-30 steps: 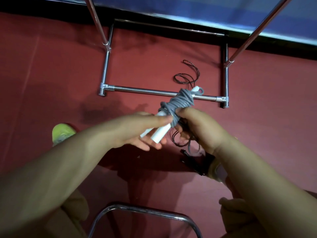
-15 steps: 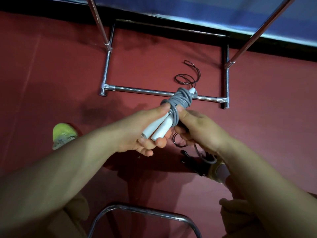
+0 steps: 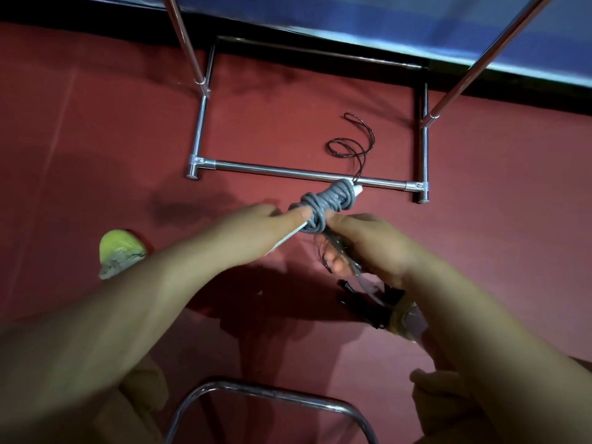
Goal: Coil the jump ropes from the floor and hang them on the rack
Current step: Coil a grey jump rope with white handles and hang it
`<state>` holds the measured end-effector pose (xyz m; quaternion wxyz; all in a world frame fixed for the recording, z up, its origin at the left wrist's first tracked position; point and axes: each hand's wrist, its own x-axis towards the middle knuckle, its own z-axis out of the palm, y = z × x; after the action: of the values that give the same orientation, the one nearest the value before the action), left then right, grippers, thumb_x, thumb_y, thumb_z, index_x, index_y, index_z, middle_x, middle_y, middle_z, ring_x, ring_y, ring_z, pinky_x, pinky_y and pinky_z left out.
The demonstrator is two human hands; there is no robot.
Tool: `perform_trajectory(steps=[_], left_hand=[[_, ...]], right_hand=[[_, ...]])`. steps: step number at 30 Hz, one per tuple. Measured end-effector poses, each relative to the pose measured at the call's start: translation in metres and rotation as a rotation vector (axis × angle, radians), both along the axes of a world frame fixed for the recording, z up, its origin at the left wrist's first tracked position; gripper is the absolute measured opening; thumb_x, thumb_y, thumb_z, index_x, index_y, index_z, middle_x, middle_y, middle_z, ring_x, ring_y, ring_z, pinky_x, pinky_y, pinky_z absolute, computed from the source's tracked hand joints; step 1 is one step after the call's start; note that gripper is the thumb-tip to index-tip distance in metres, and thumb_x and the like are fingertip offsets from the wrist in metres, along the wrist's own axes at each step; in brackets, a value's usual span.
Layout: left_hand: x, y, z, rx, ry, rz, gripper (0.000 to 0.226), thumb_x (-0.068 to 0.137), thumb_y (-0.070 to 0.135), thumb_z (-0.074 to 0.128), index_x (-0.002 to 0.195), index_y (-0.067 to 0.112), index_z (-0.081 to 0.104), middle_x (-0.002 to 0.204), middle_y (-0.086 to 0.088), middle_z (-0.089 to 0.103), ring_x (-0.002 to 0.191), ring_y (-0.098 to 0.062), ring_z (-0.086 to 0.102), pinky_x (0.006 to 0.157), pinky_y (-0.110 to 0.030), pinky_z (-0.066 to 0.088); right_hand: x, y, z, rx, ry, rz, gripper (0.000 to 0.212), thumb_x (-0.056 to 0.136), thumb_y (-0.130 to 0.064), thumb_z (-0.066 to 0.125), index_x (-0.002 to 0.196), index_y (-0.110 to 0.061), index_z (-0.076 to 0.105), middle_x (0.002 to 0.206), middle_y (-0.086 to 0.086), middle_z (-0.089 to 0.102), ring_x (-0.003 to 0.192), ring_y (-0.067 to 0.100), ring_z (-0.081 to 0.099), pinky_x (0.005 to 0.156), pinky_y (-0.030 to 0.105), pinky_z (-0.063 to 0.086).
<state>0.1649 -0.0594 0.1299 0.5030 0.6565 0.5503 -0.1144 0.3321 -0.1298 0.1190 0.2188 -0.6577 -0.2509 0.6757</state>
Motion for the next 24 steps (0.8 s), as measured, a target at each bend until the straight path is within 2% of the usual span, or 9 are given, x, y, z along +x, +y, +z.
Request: perform_trajectory(steps=[3, 7, 9, 11, 13, 16, 18, 21, 24], left_hand=[[-0.001, 0.001, -0.001, 0.13, 0.072, -0.05, 0.051, 0.08, 0.067, 0.049, 0.071, 0.017, 0.052, 0.073, 0.004, 0.053, 0.07, -0.015, 0.05, 0.059, -0.031, 0.034], [0.0, 0.0, 0.0, 0.179, 0.048, -0.084, 0.05, 0.069, 0.066, 0.061, 0.066, 0.02, 0.042, 0.068, 0.005, 0.044, 0.059, -0.013, 0.042, 0.053, -0.031, 0.026], [-0.001, -0.001, -0.003, 0.171, 0.047, -0.121, 0.051, 0.064, 0.067, 0.063, 0.068, 0.021, 0.044, 0.069, 0.004, 0.046, 0.061, -0.014, 0.044, 0.053, -0.032, 0.028], [-0.002, -0.001, -0.005, 0.045, -0.031, -0.069, 0.053, 0.059, 0.07, 0.067, 0.074, 0.02, 0.056, 0.073, 0.001, 0.058, 0.067, -0.019, 0.054, 0.059, -0.034, 0.038], [-0.002, 0.0, -0.002, -0.233, -0.239, 0.089, 0.052, 0.059, 0.067, 0.066, 0.078, 0.018, 0.068, 0.074, -0.001, 0.068, 0.073, -0.024, 0.062, 0.068, -0.035, 0.045], [-0.002, 0.003, 0.006, -0.772, -0.424, 0.212, 0.07, 0.067, 0.078, 0.043, 0.077, 0.017, 0.075, 0.081, -0.011, 0.071, 0.071, -0.025, 0.067, 0.074, -0.039, 0.05], [-0.003, 0.002, 0.008, -0.979, -0.533, 0.279, 0.083, 0.068, 0.077, 0.031, 0.085, 0.007, 0.072, 0.075, -0.014, 0.066, 0.06, -0.024, 0.062, 0.068, -0.039, 0.053], [-0.002, 0.001, 0.01, -1.02, -0.565, 0.313, 0.074, 0.077, 0.073, 0.027, 0.079, 0.01, 0.065, 0.058, -0.003, 0.048, 0.043, -0.013, 0.043, 0.055, -0.028, 0.048], [0.001, 0.001, 0.007, -0.799, -0.429, 0.313, 0.067, 0.086, 0.069, 0.022, 0.072, 0.013, 0.055, 0.051, 0.0, 0.043, 0.038, -0.012, 0.034, 0.051, -0.025, 0.041]], right_hand=[[-0.002, 0.001, 0.0, -0.078, 0.158, -0.073, 0.044, 0.095, -0.05, 0.041, 0.091, -0.011, 0.061, 0.072, 0.008, 0.061, 0.058, 0.019, 0.058, 0.058, 0.031, 0.048], [-0.002, 0.002, -0.003, -0.01, 0.202, -0.136, 0.064, 0.081, -0.061, 0.048, 0.106, -0.005, 0.066, 0.075, 0.007, 0.063, 0.058, 0.017, 0.056, 0.058, 0.029, 0.045], [-0.002, 0.002, -0.004, 0.043, 0.167, -0.153, 0.056, 0.088, -0.053, 0.051, 0.108, -0.004, 0.066, 0.075, 0.008, 0.064, 0.057, 0.016, 0.055, 0.058, 0.029, 0.044], [-0.002, 0.001, -0.004, 0.08, 0.16, -0.165, 0.041, 0.094, -0.045, 0.051, 0.098, -0.008, 0.068, 0.073, 0.008, 0.063, 0.056, 0.017, 0.055, 0.059, 0.029, 0.045], [-0.002, 0.002, 0.0, 0.113, 0.191, -0.201, 0.034, 0.085, -0.043, 0.056, 0.091, -0.012, 0.068, 0.073, 0.009, 0.063, 0.058, 0.017, 0.056, 0.059, 0.028, 0.046], [-0.001, 0.003, 0.005, 0.224, 0.302, -0.267, 0.038, 0.077, -0.036, 0.046, 0.094, -0.006, 0.061, 0.081, 0.018, 0.056, 0.068, 0.027, 0.052, 0.063, 0.031, 0.043], [0.0, 0.004, 0.009, 0.306, 0.373, -0.25, 0.043, 0.079, -0.033, 0.04, 0.103, 0.0, 0.055, 0.084, 0.021, 0.051, 0.07, 0.03, 0.047, 0.067, 0.036, 0.038], [0.002, 0.004, 0.007, 0.282, 0.333, -0.191, 0.045, 0.08, -0.038, 0.041, 0.101, -0.004, 0.061, 0.08, 0.018, 0.058, 0.064, 0.024, 0.054, 0.066, 0.034, 0.042], [0.006, 0.001, 0.004, 0.237, -0.01, -0.01, 0.046, 0.087, -0.051, 0.044, 0.087, -0.01, 0.062, 0.072, 0.01, 0.061, 0.059, 0.023, 0.052, 0.064, 0.038, 0.041]])
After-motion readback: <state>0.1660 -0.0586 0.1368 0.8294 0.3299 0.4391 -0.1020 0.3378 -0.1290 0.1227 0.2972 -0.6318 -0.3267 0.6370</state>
